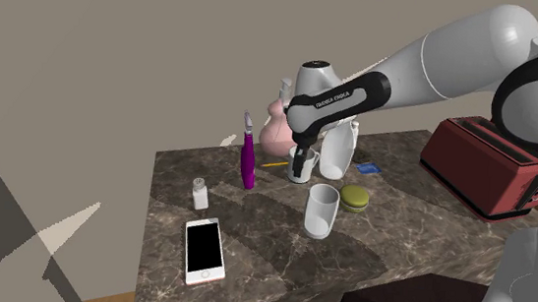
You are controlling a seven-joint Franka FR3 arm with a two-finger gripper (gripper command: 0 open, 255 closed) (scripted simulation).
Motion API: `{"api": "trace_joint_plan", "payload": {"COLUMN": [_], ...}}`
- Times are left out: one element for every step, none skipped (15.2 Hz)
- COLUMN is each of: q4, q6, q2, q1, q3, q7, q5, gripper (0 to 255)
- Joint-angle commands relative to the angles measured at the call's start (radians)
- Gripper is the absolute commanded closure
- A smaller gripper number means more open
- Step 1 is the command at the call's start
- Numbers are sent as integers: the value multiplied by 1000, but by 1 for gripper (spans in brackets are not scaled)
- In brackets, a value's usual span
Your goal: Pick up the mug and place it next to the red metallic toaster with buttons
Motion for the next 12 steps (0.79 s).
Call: {"api": "trace_joint_plan", "payload": {"q4": [0,0,0,0,0,0,0,0,0,0,0,0], "q6": [0,0,0,0,0,0,0,0,0,0,0,0], "q2": [1,1,0,0,0,0,0,0,0,0,0,0], "q1": [0,0,0,0,0,0,0,0,0,0,0,0], "q3": [0,0,0,0,0,0,0,0,0,0,0,0], "q7": [0,0,0,0,0,0,0,0,0,0,0,0], "q5": [0,0,0,0,0,0,0,0,0,0,0,0], "gripper": [0,0,0,255,255,255,255,255,255,255,255,255]}}
